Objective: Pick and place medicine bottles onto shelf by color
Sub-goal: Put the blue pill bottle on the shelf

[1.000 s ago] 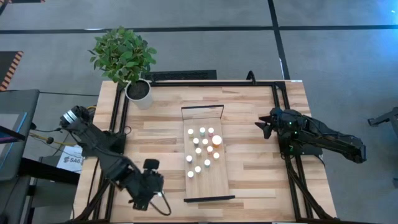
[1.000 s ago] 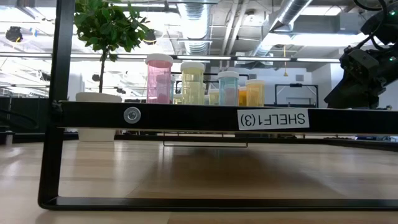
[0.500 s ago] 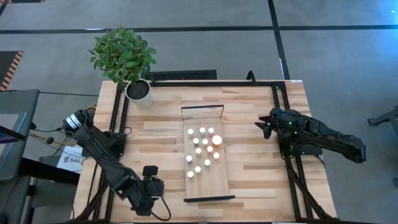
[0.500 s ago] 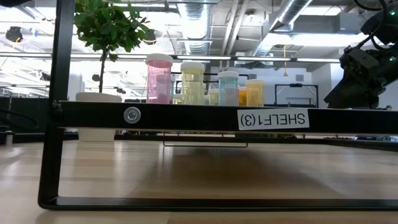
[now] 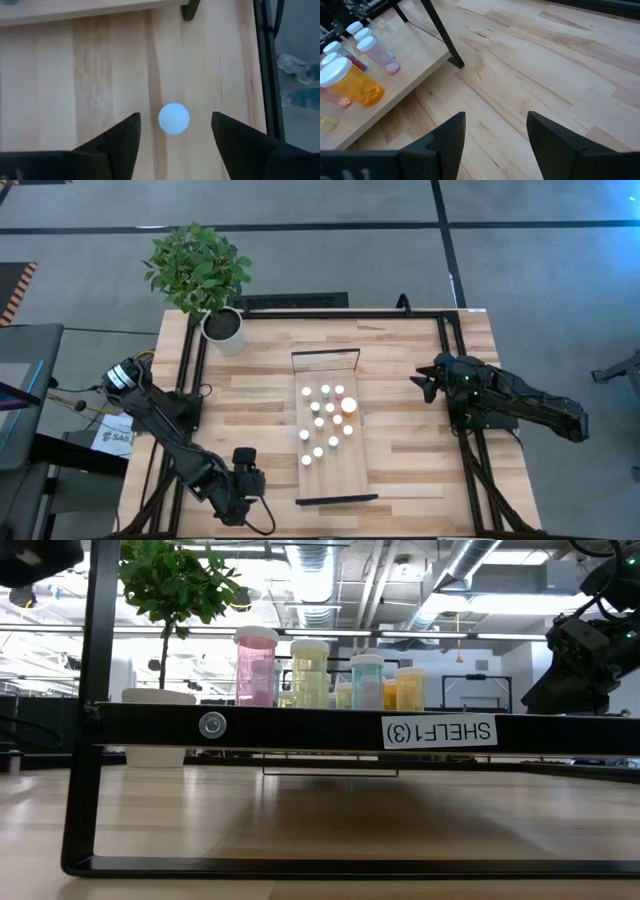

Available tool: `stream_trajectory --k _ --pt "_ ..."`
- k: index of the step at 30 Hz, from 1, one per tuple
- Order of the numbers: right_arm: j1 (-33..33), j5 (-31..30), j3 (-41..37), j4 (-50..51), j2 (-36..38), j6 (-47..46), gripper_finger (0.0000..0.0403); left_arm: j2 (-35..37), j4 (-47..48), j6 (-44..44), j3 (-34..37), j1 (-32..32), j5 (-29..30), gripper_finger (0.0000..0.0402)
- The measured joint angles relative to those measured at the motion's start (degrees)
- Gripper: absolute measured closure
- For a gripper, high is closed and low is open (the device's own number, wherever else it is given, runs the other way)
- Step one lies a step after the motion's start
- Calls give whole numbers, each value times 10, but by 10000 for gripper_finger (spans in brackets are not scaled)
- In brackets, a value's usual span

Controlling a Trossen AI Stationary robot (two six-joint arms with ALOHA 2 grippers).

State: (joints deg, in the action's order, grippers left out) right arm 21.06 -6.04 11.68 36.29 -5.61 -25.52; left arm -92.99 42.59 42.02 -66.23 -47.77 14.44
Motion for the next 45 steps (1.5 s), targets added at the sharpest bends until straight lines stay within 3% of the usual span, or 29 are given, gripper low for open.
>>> stream_trajectory --k 24,40,45 --pt "0 0 0 0 0 0 168 1 -157 2 113 3 -15 174" --pt "0 0 0 0 0 0 168 1 -155 -28 113 3 -18 304" --pt "0 0 0 0 0 0 168 1 -159 -25 111 3 -19 319"
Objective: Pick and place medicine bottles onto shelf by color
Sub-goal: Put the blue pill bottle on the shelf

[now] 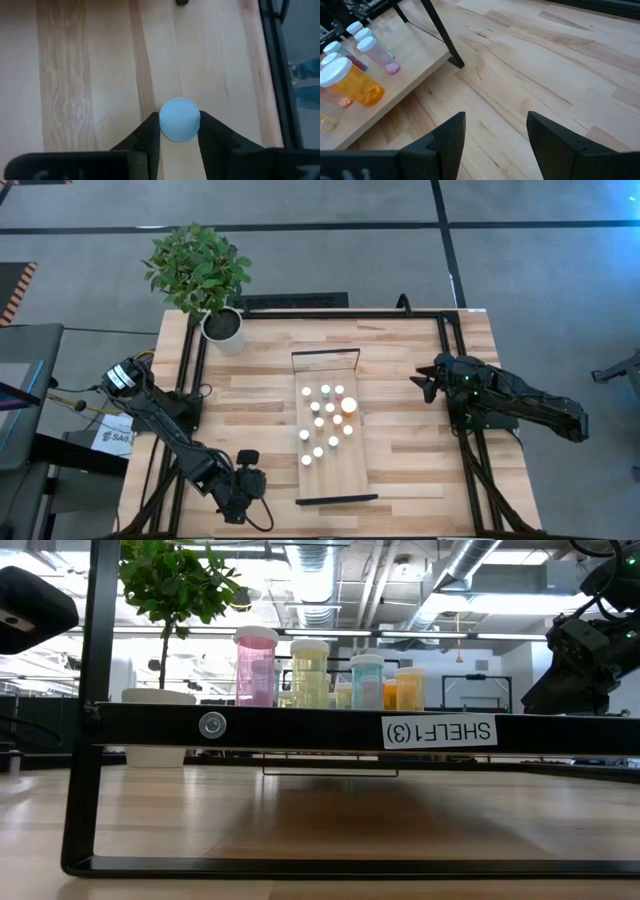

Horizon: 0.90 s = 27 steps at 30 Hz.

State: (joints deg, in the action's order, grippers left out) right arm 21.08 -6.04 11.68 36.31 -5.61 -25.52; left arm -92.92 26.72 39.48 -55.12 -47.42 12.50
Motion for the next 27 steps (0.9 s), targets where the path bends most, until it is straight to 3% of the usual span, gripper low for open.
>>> stream_trajectory --k 5,13,23,27 --pt "0 0 0 0 0 0 168 0 18 -7 -25 5 -3 305" --pt "0 0 0 0 0 0 168 0 157 -68 -118 38 -4 308" --pt "0 0 0 0 0 0 168 0 284 -246 -272 105 -16 306" --pt "0 0 0 0 0 0 168 1 287 -299 -312 148 -20 306"
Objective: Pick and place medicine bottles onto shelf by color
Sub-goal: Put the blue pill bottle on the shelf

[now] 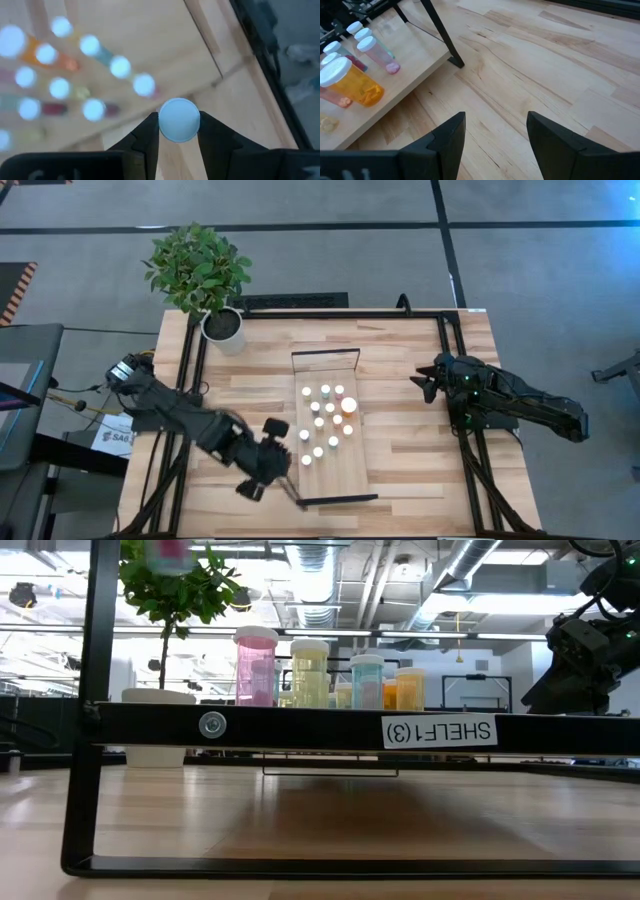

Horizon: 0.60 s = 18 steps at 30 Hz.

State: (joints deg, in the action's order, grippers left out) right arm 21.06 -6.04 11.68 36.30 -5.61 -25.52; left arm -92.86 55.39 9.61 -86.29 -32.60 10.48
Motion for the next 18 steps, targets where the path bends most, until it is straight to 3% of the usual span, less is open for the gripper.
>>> stream_trajectory --k 12,18 --pt "0 0 0 0 0 0 168 -13 -105 -45 -9 83 -65 306" --pt "0 0 0 3 0 0 168 -67 -120 -75 -30 99 -105 306"
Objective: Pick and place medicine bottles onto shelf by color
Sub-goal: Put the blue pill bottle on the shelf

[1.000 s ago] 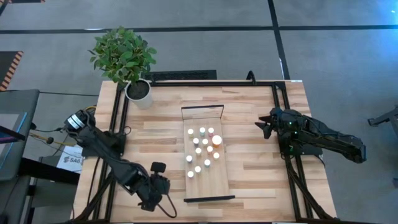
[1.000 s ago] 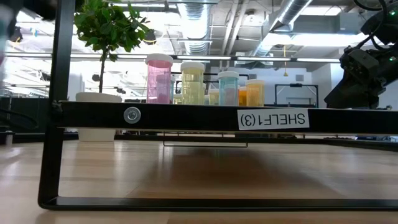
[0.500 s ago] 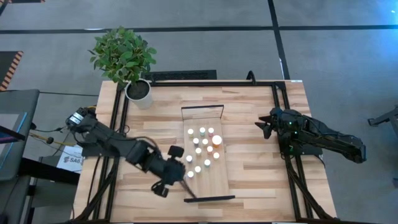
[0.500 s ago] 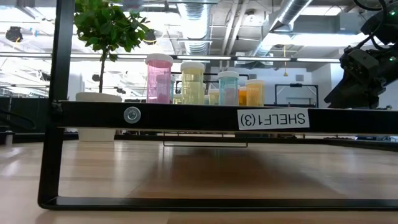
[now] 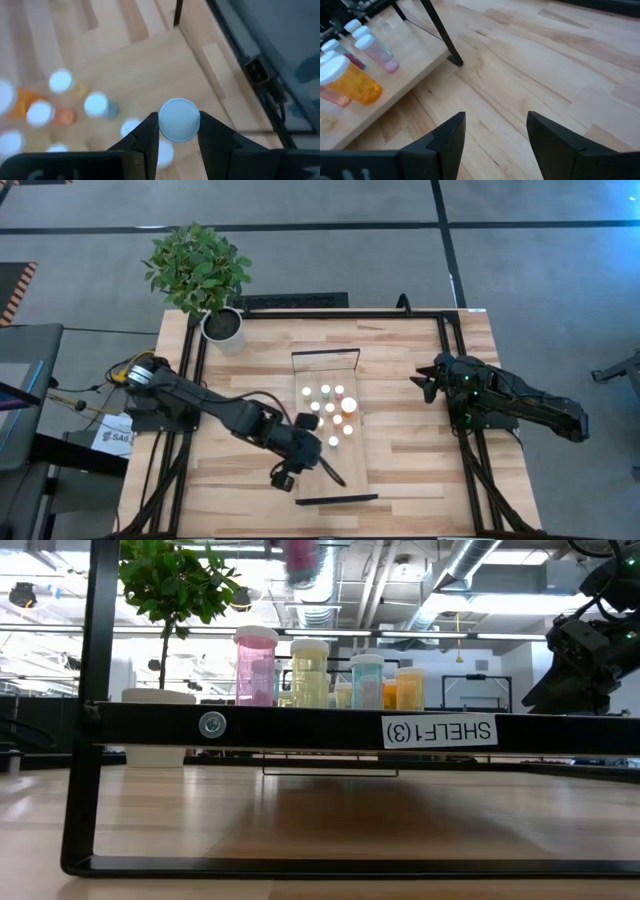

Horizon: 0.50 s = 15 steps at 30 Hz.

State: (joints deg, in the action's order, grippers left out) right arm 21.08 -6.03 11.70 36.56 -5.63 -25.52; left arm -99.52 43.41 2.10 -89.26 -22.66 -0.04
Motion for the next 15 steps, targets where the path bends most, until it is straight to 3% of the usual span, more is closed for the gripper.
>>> stream_trajectory --k 15 --pt "0 0 0 -1 0 0 168 -149 46 -30 -176 28 -28 306"
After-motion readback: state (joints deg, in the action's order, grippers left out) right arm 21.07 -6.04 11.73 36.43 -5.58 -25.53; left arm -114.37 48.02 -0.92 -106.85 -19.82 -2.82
